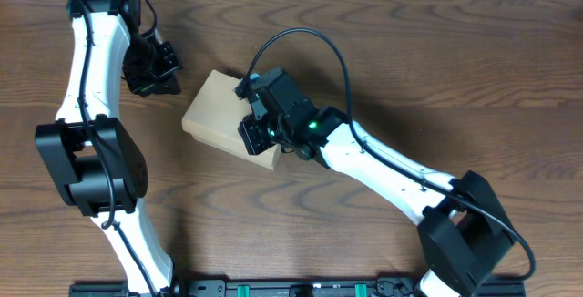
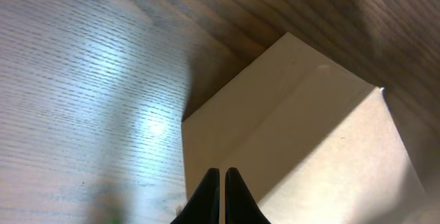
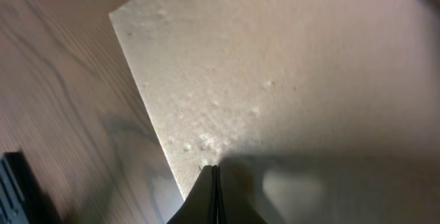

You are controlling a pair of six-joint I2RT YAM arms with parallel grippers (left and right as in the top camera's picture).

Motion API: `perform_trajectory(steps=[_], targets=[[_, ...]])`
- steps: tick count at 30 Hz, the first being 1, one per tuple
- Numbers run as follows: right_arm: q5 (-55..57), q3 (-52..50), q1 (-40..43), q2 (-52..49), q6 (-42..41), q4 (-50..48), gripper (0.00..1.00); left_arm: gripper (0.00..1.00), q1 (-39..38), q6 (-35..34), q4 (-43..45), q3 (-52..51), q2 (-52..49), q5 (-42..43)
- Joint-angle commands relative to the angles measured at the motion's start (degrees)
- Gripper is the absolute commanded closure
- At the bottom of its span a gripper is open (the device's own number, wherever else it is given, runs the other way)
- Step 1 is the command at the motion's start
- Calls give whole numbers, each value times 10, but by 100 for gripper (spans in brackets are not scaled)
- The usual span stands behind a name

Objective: Pack container

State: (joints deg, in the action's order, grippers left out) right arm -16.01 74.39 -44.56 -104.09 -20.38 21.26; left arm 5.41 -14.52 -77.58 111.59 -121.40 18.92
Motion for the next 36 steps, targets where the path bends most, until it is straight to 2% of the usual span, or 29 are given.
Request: perform_trajectory(steps=[1,11,17,24,31,36], targets=[[19,10,-8,-23,-6,26,99,94,-2,8,-2,7,-3,-11],[139,10,-9,-28,35,135,99,94,-2,8,-22,7,-3,-10],[146,10,-4,-28,48,153,99,94,-2,3,-27,7,-3,-9],[212,10,-3,-28,48,184,99,94,-2,3,-32,7,-3,-8],[171,22,-3,-8,55,183,99,94,-2,4,-35,24,-3,2],[165,60,-4,29,68,184,99,94,-2,4,-61,90,-3,3]])
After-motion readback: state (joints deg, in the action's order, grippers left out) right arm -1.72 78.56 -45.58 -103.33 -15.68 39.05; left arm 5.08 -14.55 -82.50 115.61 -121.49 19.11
